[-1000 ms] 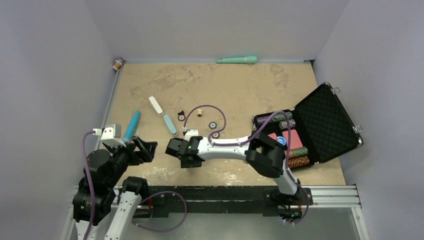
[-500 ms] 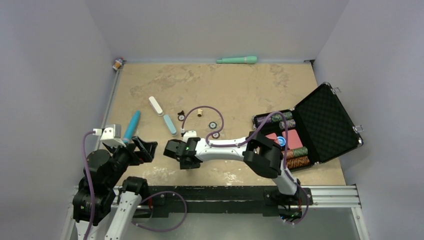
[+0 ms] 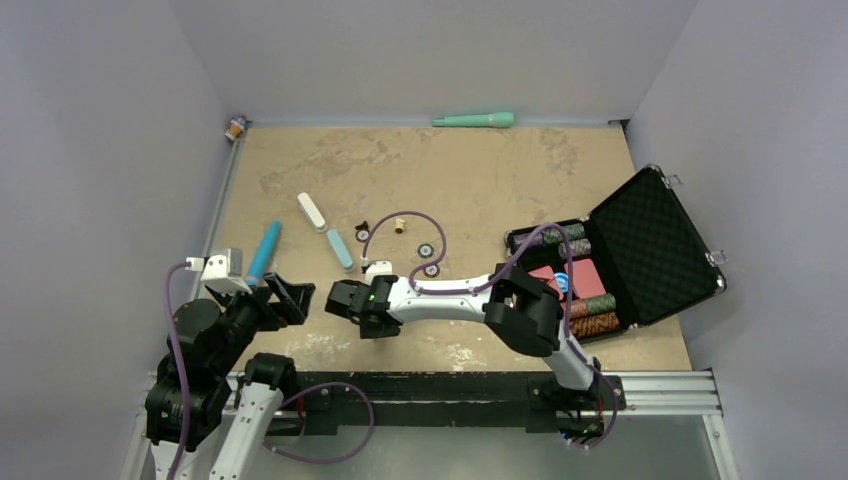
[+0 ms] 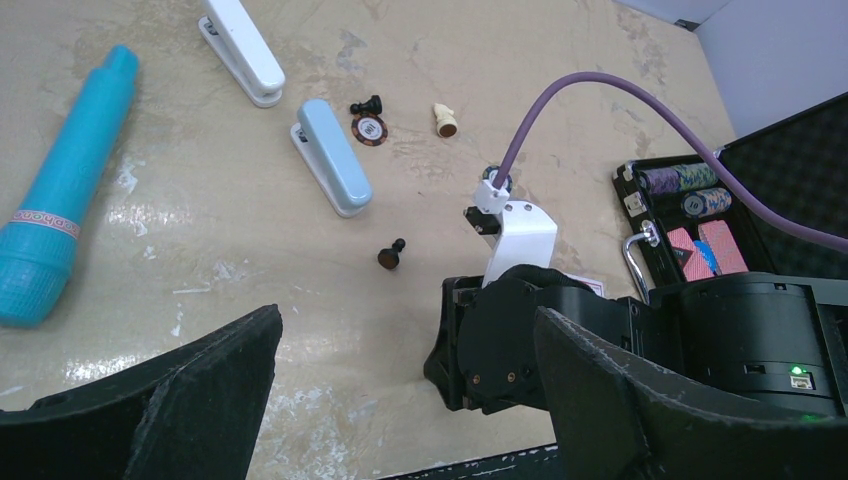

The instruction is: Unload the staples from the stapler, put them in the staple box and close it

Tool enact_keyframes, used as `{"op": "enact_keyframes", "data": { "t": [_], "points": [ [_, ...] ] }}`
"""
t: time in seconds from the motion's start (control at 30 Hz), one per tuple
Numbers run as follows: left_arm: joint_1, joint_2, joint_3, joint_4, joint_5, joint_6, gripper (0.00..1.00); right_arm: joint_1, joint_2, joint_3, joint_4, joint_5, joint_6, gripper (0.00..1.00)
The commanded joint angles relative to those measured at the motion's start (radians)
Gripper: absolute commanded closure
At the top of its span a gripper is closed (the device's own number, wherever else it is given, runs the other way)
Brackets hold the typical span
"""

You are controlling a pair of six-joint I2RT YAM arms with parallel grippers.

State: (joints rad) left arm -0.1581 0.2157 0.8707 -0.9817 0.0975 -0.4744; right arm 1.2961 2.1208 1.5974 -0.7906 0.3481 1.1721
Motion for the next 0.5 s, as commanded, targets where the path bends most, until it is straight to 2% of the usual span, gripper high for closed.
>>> {"op": "enact_keyframes", "data": {
  "t": [0.0,0.17,0.47],
  "points": [
    [0.005,-0.007,-0.001,0.041,0.011,0.022,0.01,0.002,0.025,0.018,-0.025,0.049,0.036,0.62],
    [0.005,-0.007,-0.002,0.041,0.009,0.024,0.01,0.003,0.033,0.023,-0.029,0.065,0.043,0.63],
    [0.005,-0.006,-0.002,0.041,0.011,0.023,0.01,0.003,0.041,0.029,-0.025,0.068,0.045,0.72]
  ]
}}
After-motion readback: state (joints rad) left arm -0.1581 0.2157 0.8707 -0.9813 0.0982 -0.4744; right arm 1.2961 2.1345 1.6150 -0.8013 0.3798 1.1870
